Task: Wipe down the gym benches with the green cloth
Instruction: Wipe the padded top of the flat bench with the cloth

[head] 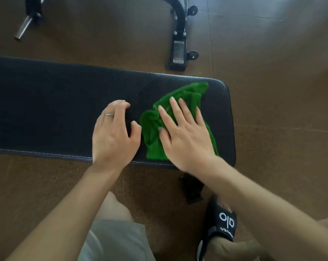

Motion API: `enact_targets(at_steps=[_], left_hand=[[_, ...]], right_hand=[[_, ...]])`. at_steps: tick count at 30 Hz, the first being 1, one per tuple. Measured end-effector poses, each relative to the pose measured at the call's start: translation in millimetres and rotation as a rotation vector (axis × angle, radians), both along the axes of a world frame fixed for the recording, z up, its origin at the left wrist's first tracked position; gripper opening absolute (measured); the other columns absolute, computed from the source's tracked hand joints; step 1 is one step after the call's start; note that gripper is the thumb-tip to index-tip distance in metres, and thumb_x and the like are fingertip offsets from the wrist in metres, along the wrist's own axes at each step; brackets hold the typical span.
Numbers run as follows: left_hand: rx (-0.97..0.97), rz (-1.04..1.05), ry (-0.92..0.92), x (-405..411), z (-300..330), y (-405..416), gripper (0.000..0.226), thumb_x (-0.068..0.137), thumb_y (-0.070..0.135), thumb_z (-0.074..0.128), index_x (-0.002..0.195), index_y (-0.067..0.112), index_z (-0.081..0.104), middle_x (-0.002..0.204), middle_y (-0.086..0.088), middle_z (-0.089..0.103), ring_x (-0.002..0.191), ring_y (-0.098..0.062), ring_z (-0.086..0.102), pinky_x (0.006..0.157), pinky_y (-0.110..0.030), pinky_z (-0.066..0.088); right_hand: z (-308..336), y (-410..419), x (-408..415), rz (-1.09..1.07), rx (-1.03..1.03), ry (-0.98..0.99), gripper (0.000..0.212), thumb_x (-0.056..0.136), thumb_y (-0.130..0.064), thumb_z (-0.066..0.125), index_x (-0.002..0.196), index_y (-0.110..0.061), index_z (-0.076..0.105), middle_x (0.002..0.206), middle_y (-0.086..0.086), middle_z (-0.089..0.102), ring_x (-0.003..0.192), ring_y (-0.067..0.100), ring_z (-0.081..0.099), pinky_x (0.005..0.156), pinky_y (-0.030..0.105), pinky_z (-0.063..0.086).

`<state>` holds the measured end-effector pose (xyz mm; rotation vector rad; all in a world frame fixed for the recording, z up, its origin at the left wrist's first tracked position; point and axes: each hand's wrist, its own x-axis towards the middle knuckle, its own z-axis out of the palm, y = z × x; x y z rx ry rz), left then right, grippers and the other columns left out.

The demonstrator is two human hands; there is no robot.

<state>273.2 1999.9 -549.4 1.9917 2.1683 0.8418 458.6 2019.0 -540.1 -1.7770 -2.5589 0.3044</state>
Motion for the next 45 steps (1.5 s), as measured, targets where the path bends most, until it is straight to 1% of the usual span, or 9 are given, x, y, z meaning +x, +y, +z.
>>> enact_targets(at_steps=[5,8,14,16,22,28,33,41,45], left_hand=[[0.034,0.046,0.087,-34,9,4,0.039,0.099,0.027,0.044,0.131,0.008,0.055,0.136,-0.013,0.060,0.127,-0.032,0.057,0.111,-0.049,0.041],[-0.015,0.091,0.088,-48,1,7,0.040,0.096,0.028,0.040,0.126,0.007,0.057,0.134,-0.013,0.059,0.123,-0.034,0.058,0.111,-0.050,0.040],[-0.016,0.152,-0.005,-49,-10,10,0.028,0.090,0.014,0.048,0.113,0.008,0.063,0.130,-0.008,0.062,0.116,-0.030,0.059,0.102,-0.048,0.048],[-0.020,0.167,-0.026,-48,-9,9,0.027,0.089,0.012,0.049,0.112,0.008,0.063,0.130,-0.006,0.062,0.115,-0.030,0.059,0.098,-0.050,0.050],[-0.054,0.154,-0.084,-47,-6,8,0.033,0.089,0.017,0.042,0.113,0.010,0.063,0.133,-0.004,0.061,0.120,-0.028,0.055,0.097,-0.052,0.050],[-0.077,0.149,-0.094,-49,-7,8,0.027,0.094,0.014,0.046,0.115,0.010,0.063,0.135,-0.006,0.061,0.125,-0.028,0.055,0.106,-0.052,0.047],[-0.094,0.161,-0.094,-49,-5,8,0.028,0.094,0.016,0.044,0.114,0.012,0.063,0.133,-0.004,0.061,0.122,-0.025,0.054,0.105,-0.049,0.047],[-0.051,0.150,-0.150,-50,-7,6,0.025,0.094,0.014,0.041,0.109,0.012,0.062,0.130,-0.002,0.063,0.116,-0.023,0.057,0.096,-0.051,0.051],[-0.045,0.151,-0.168,-52,-9,7,0.026,0.094,0.016,0.039,0.108,0.013,0.061,0.131,0.000,0.063,0.117,-0.021,0.057,0.095,-0.047,0.051]], right_hand=[[0,-26,13,0.060,-0.023,-0.038,0.061,0.107,-0.051,0.019,0.165,-0.033,0.014,0.174,0.004,0.006,0.160,0.023,-0.003,0.129,0.052,0.002],[1,27,-3,0.093,-0.023,-0.018,0.062,0.105,-0.053,0.016,0.165,-0.036,0.012,0.174,0.003,0.003,0.160,0.022,-0.003,0.129,0.049,0.000],[-3,124,-50,-0.021,-0.036,-0.046,0.060,0.107,-0.049,0.017,0.165,-0.035,0.011,0.174,0.005,0.007,0.160,0.023,0.000,0.129,0.048,-0.002],[-2,111,-52,-0.052,-0.019,-0.027,0.060,0.107,-0.049,0.016,0.165,-0.033,0.013,0.174,0.005,0.007,0.160,0.023,0.000,0.128,0.049,-0.003],[0,-36,-34,0.055,-0.023,0.053,0.058,0.108,-0.048,0.024,0.163,-0.032,0.023,0.173,0.001,0.010,0.160,0.021,-0.001,0.129,0.052,0.004],[-2,27,-53,0.133,-0.024,0.050,0.056,0.108,-0.049,0.018,0.163,-0.040,0.016,0.174,-0.002,0.006,0.160,0.020,-0.002,0.129,0.049,0.001],[-5,90,-102,-0.013,-0.037,0.016,0.057,0.108,-0.047,0.018,0.164,-0.037,0.014,0.174,0.002,0.003,0.160,0.022,-0.004,0.128,0.051,-0.006],[-1,-18,-79,0.024,-0.032,0.080,0.057,0.108,-0.048,0.019,0.164,-0.035,0.019,0.174,0.000,0.007,0.160,0.020,-0.003,0.129,0.051,-0.001],[-3,-26,-79,0.010,-0.026,0.068,0.058,0.107,-0.046,0.020,0.163,-0.035,0.020,0.173,0.001,0.009,0.160,0.022,0.000,0.129,0.051,-0.001]])
